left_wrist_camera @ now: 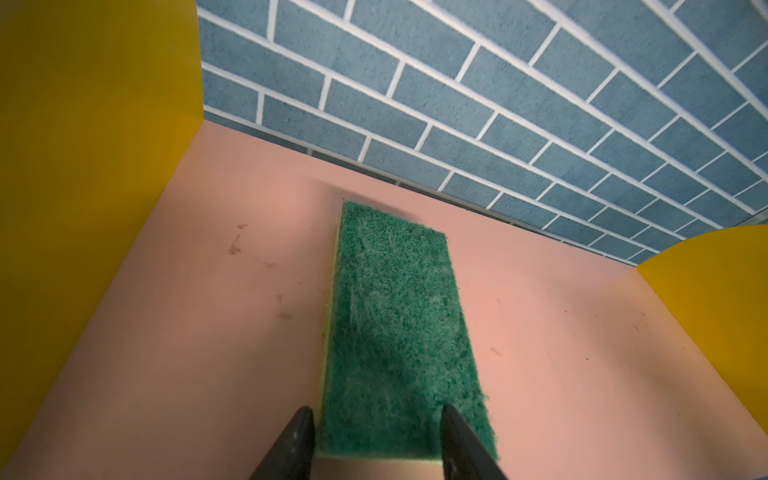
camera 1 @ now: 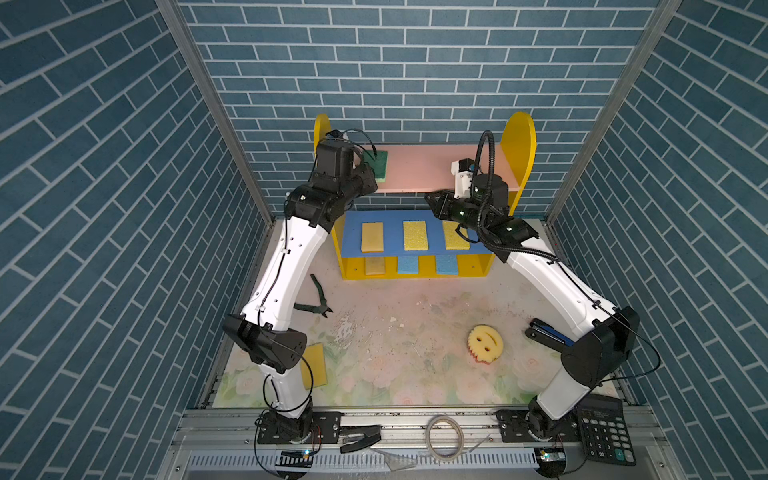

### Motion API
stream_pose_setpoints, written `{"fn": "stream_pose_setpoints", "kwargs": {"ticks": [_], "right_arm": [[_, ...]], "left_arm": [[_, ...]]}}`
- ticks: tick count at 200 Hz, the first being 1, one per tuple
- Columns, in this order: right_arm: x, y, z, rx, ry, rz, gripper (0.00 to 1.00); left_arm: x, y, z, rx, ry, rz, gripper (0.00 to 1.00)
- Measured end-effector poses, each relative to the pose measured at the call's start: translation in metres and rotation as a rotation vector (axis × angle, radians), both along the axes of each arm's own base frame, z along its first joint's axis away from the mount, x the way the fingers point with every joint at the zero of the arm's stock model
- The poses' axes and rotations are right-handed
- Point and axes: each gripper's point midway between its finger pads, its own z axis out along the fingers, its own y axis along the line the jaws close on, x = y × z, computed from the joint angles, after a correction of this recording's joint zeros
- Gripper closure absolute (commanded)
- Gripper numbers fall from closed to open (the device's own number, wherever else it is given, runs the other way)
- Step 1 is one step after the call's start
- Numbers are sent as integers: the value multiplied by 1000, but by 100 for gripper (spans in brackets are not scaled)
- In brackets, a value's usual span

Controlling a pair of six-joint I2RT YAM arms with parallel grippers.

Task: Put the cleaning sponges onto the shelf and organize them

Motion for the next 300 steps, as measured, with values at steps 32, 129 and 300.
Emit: {"fn": "stream_pose_setpoints", "kwargs": {"ticks": [32, 129, 300], "right_arm": [[0, 0, 0, 0, 0, 0, 78], [-6, 3, -6, -32, 23, -1, 77], [-185, 159, -122, -551, -13, 434, 49]], "left_arm": [[0, 0, 0, -3, 1, 2, 49], [-40, 19, 47, -13, -100, 9, 48], [-220, 137, -72, 202, 15, 191, 27]]}}
